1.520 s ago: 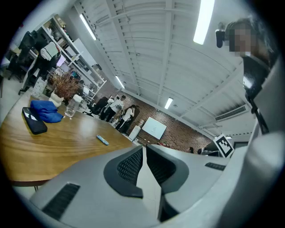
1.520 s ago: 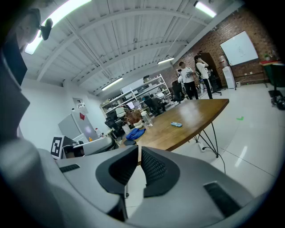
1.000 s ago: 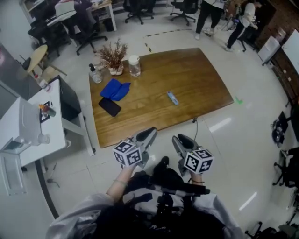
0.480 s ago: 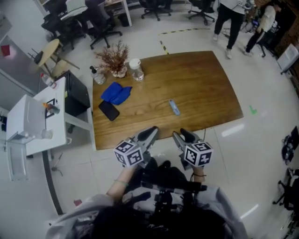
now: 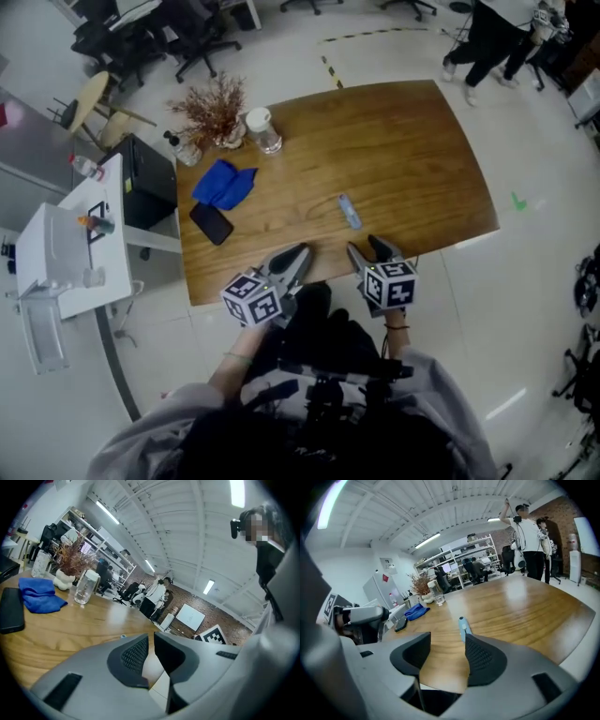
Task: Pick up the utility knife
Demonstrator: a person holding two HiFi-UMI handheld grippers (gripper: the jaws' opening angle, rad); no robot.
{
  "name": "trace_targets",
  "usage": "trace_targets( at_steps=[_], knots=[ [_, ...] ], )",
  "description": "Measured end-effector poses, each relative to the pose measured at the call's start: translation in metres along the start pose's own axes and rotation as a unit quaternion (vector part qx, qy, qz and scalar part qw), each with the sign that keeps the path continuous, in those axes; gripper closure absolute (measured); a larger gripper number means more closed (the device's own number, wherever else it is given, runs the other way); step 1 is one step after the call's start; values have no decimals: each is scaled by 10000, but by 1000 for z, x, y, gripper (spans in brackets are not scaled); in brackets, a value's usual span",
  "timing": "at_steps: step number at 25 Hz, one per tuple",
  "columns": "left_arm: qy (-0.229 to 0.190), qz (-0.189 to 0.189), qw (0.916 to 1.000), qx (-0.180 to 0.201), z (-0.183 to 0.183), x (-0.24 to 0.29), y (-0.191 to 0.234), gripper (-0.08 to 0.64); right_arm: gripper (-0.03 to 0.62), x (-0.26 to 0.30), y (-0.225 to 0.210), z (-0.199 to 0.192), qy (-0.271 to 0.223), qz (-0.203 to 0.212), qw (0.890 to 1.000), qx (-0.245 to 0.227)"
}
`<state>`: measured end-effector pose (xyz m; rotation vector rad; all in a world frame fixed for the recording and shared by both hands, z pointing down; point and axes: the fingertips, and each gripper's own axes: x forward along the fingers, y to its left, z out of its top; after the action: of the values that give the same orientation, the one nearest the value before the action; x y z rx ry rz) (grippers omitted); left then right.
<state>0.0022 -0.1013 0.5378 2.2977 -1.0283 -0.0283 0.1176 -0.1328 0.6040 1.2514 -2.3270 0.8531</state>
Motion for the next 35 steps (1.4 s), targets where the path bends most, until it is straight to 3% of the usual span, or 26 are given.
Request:
trace_targets(
  at_steps=[7, 11, 16, 22, 28, 29, 35],
  knots=[
    [331, -255, 9988, 264, 26, 42, 26, 523, 351, 52, -27, 20, 633, -332, 9965, -437],
    [263, -197, 9993, 155, 43, 49, 51, 523, 351, 83, -35, 26, 1024, -568, 9902, -761],
    [181, -193, 9996, 40, 59, 59, 69, 523, 339, 110, -51, 14, 1524, -1123, 9793, -711],
    [203, -254, 9994, -148, 61, 68, 79, 523, 342, 114, -53, 19, 1479, -1151, 9777, -951],
    [279, -302, 9988, -278, 54, 72, 78, 523, 400, 111, -56, 19, 1326, -1296, 9771, -1042],
    [279, -309, 9987, -299, 53, 73, 78, 523, 439, 111, -58, 19, 1310, -1351, 9768, -1019],
    [251, -337, 9987, -302, 53, 73, 71, 523, 445, 104, -59, 19, 1248, -1212, 9840, -393]
  ],
)
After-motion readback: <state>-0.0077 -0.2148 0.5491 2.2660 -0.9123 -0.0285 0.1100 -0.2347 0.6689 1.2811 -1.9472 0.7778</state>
